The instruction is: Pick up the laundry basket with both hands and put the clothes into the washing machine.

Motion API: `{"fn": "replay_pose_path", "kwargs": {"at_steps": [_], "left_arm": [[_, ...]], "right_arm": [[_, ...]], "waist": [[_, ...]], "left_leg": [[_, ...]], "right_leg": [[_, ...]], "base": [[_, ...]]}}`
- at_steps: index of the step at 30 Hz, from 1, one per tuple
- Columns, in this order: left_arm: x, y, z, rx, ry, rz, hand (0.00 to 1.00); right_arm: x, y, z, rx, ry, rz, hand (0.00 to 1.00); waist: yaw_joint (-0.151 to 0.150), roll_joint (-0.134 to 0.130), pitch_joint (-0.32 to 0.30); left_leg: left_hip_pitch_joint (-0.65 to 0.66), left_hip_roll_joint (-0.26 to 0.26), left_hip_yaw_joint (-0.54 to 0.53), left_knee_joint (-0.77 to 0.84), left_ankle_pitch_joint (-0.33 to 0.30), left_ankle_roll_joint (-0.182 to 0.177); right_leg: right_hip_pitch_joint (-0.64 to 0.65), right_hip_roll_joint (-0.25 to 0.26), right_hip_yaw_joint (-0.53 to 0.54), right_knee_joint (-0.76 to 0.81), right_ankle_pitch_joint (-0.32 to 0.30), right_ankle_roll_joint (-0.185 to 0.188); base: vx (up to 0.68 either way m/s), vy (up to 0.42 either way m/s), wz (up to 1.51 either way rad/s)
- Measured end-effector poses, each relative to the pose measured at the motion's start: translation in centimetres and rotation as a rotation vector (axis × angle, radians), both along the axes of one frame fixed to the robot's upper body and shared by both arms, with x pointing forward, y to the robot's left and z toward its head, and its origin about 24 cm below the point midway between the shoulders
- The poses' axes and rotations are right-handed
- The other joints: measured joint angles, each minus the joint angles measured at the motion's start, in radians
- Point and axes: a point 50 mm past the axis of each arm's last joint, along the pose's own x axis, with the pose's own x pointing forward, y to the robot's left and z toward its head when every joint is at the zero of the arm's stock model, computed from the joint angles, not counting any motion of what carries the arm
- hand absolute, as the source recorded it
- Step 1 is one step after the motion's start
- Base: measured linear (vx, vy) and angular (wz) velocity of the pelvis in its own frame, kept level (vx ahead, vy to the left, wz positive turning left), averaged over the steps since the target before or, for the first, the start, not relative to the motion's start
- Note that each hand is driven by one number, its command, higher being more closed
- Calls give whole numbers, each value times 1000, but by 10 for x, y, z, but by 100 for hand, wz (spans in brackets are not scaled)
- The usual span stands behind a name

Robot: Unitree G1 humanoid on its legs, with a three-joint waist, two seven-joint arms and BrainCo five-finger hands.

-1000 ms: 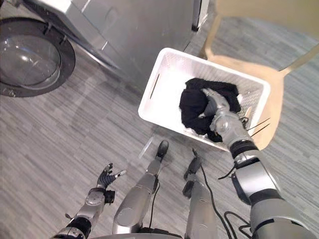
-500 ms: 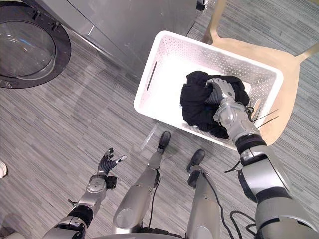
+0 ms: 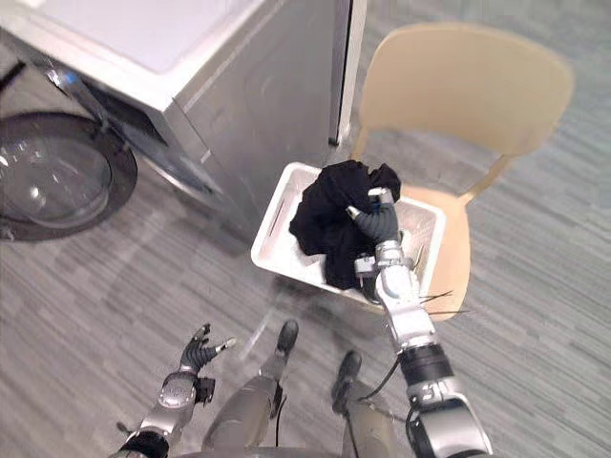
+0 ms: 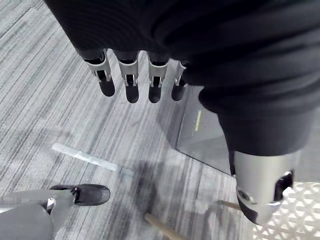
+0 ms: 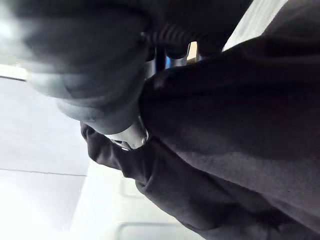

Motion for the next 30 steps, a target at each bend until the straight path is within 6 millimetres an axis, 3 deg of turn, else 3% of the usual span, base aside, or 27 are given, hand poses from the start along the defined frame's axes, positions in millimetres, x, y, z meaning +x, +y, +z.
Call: {"fn": "replay_pose_path", "kwargs": {"at_steps": [4,8,10,12,13,14,16,17,18,20,21,22,23,24,25,28,29,30], "left_arm": [[-23,0,-12,-10,73,26,0],[-27,2,-15,-17,96,55,0],[-24,1,-14,-17,88,51,0],[-22,4,-13,-9,80,52,0],[-18,4,-10,-5,62,51,0],[-13,5,-5,-3,29,53,0],[-8,4,4,0,-35,65,0],[-4,3,11,-3,-85,69,0],[-3,-2,19,-27,-140,93,0],[-11,-17,31,-107,-227,149,0],[-13,-21,35,-126,-250,151,0],[-13,-28,44,-160,-295,142,0],[-10,-32,48,-174,-314,128,0],[-4,-38,59,-190,-366,107,0],[-2,-39,67,-195,-408,98,0],[1,-38,94,-204,-541,87,0],[7,-40,108,-211,-615,67,0],[19,-48,123,-227,-693,24,0]], "right_arm": [[-16,33,0,112,-16,142,100],[-22,57,2,158,-28,261,100],[-25,62,-2,176,-9,281,100],[-29,61,-4,190,-2,279,100],[-32,60,-4,197,-8,279,100],[-32,63,1,199,-28,290,100],[-32,66,10,199,-64,310,100],[-31,68,15,198,-86,321,100],[-30,71,20,200,-100,341,100],[-29,69,21,219,-96,356,100],[-28,68,21,217,-97,354,100],[-28,63,21,203,-102,341,100],[-27,59,21,189,-101,329,100],[-25,54,23,160,-112,316,100],[-23,56,27,157,-126,316,100],[-24,68,33,93,-151,360,100],[-24,74,35,62,-167,376,100],[-22,76,38,25,-183,380,100]], "waist": [[0,-19,-55],[-1,-36,-68],[-2,-35,-68],[-5,-34,-67],[-4,-35,-68],[0,-43,-72],[12,-54,-74],[35,-56,-72],[64,-42,-68],[53,31,-51],[53,43,-51],[51,59,-45],[49,53,-43],[50,35,-34],[51,27,-31],[52,38,-36],[44,39,-37],[37,44,-41]], "left_leg": [[79,26,95,-2,-38,18],[91,49,166,-6,-50,31],[88,56,172,0,-50,34],[77,62,145,20,-49,44],[62,57,108,59,-51,45],[17,43,73,114,-49,39],[-34,19,45,154,-45,35],[-62,13,35,162,-32,16],[-87,25,27,160,-15,-5],[-92,69,-43,106,50,-28],[-93,81,-49,85,39,-15],[-103,104,-18,54,-35,-4],[-115,105,21,47,-106,22],[-128,93,130,71,-109,35],[-120,73,185,123,-98,20],[-29,82,219,281,-113,25],[25,100,243,300,-173,20],[96,114,287,236,-186,19]], "right_leg": [[78,40,84,-97,53,7],[90,73,159,-172,119,6],[82,74,164,-151,117,15],[42,69,194,45,31,-2],[36,60,218,187,-35,9],[58,43,250,281,-87,45],[106,31,290,248,-149,65],[125,38,301,183,-194,37],[123,55,283,137,-225,-2],[113,123,204,143,-205,-36],[106,133,184,147,-202,-48],[104,138,136,133,-186,-74],[103,124,114,109,-168,-87],[95,89,74,75,-137,-98],[90,60,53,44,-103,-102],[88,52,23,-33,-33,-110],[87,52,4,-51,-16,-111],[88,51,-31,-68,1,-108]], "base": [[-19,10,-62],[-55,-1,-65],[-48,-18,-20],[-66,-68,46],[1,-161,111],[23,-161,108],[-71,-209,80],[-201,-249,44],[-263,-263,32],[-331,-275,62],[-332,-203,92],[-247,-139,82],[-281,-132,117],[-218,-107,112],[-222,-115,101],[-149,-63,45],[-186,22,62],[-124,33,63]]}}
